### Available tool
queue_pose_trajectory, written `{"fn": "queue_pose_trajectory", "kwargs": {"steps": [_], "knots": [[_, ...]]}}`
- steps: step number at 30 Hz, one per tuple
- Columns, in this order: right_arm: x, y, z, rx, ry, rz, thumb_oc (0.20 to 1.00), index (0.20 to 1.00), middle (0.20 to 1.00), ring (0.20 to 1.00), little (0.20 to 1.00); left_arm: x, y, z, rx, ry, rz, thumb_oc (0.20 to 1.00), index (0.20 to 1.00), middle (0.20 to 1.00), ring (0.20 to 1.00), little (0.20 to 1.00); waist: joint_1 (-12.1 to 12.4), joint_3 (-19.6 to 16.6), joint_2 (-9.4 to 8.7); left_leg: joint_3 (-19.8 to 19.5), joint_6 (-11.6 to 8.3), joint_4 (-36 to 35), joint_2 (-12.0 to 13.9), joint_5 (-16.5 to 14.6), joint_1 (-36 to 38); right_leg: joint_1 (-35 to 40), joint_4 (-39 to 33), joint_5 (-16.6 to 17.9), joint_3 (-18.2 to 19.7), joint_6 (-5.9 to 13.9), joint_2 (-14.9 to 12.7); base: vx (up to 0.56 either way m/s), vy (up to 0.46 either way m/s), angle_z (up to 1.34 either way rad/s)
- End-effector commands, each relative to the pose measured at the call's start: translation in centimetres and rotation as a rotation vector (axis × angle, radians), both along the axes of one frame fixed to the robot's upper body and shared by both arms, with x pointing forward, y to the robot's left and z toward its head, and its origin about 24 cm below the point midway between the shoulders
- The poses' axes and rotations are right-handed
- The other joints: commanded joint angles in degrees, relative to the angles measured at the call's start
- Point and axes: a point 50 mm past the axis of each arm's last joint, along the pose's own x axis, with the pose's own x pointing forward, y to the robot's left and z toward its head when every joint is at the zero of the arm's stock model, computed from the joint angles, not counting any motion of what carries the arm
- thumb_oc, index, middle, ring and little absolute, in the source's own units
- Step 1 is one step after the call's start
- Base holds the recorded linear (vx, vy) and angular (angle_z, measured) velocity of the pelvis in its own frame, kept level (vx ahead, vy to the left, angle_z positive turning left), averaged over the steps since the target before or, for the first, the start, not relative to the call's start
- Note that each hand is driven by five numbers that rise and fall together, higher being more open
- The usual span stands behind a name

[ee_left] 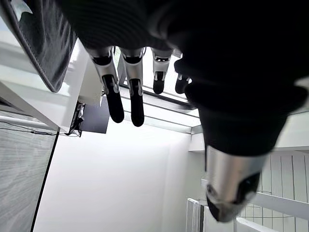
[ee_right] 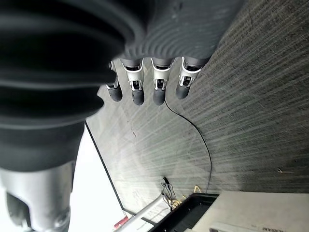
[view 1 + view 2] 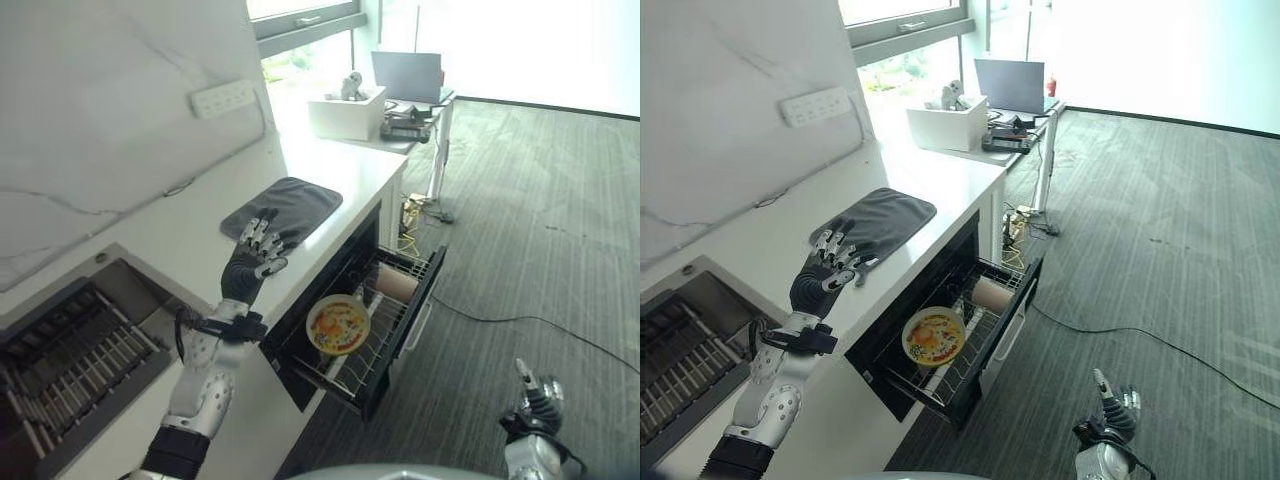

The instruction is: Place the dishes in the dishwasher.

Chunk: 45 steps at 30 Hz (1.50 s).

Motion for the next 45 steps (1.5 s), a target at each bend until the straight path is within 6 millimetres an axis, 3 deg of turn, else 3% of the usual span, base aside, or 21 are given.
{"fn": "queue_pose_trajectory", "kwargs": {"steps": [1,3,8,21,26,32,34,40,45], "knots": [[4.9,1.8,1.5,0.117,-0.164,0.016,1.000,1.000,1.000,1.000,1.000,1.6,-0.2,3.8,0.049,-0.168,-0.004,1.000,1.000,1.000,1.000,1.000,1.65,2.58,-0.65,-1.13,-3.53,0.26,5.75,-5.73,5.70,0.15,-0.02,2.07,-6.08,0.61,-3.62,0.02,0.019,0.22],[4.9,2.8,0.1,0.203,-0.136,0.035,1.000,1.000,1.000,1.000,1.000,1.7,-0.7,3.7,0.065,-0.169,-0.030,1.000,1.000,1.000,1.000,1.000,2.76,2.04,-0.36,-1.58,-3.36,0.26,5.39,-6.04,6.17,0.74,-0.02,1.97,-6.75,0.56,-3.72,0.03,0.011,0.17],[5.4,3.8,-0.7,0.218,-0.074,0.113,1.000,1.000,1.000,1.000,1.000,1.5,-0.6,4.3,0.102,-0.193,-0.059,1.000,1.000,1.000,1.000,1.000,4.75,1.04,0.01,-2.64,-2.83,0.26,4.52,-6.61,6.99,1.68,-0.02,1.86,-7.53,0.46,-3.74,0.06,-0.015,0.11],[7.5,2.1,-0.2,0.185,-0.053,0.124,1.000,1.000,1.000,1.000,1.000,0.6,-0.7,6.1,0.187,-0.241,-0.131,1.000,1.000,1.000,1.000,1.000,9.81,1.34,1.22,-5.52,-2.11,0.26,2.18,-6.56,6.87,3.54,-0.02,2.64,-10.38,1.31,-5.63,0.08,0.000,0.14],[8.1,2.0,-0.1,0.217,-0.059,0.149,1.000,1.000,1.000,1.000,1.000,0.6,-0.9,6.5,0.167,-0.239,-0.177,1.000,1.000,1.000,1.000,1.000,12.23,1.93,0.79,-7.35,-1.94,0.49,1.18,-6.46,6.54,5.05,0.07,3.18,-12.04,1.39,-6.46,0.11,-0.020,0.21],[15.2,4.3,4.8,0.336,-0.304,0.243,1.000,1.000,1.000,1.000,1.000,0.8,-2.4,9.7,0.151,-0.405,-0.286,1.000,1.000,1.000,1.000,1.000,15.01,5.36,1.46,-10.23,-2.23,3.99,0.06,-6.01,0.23,2.99,0.42,4.48,-12.16,1.51,-7.69,-0.07,-0.061,0.22],[16.4,4.6,5.8,0.367,-0.341,0.268,1.000,1.000,1.000,1.000,1.000,1.0,-2.6,10.6,0.162,-0.445,-0.295,1.000,1.000,1.000,1.000,1.000,15.19,6.14,1.93,-10.55,-2.26,4.73,-0.12,-5.90,-1.05,2.28,0.48,5.05,-12.05,1.54,-8.08,-0.09,0.001,0.07],[18.1,3.2,7.9,0.366,-0.389,0.320,1.000,1.000,1.000,1.000,1.000,0.9,-2.3,11.5,0.158,-0.472,-0.297,1.000,1.000,1.000,1.000,1.000,16.03,7.72,3.51,-11.16,-2.52,7.38,-1.26,-6.39,-3.19,2.15,0.66,6.30,-12.71,1.78,-9.81,0.01,0.057,0.02],[19.2,2.0,9.9,0.339,-0.462,0.355,1.000,1.000,1.000,1.000,1.000,0.7,-1.8,11.8,0.171,-0.489,-0.292,1.000,1.000,1.000,1.000,1.000,17.02,9.02,3.58,-11.89,-2.60,9.07,-2.10,-6.51,-5.72,1.29,1.05,6.96,-13.36,2.03,-10.90,-0.03,0.051,0.10]]}}
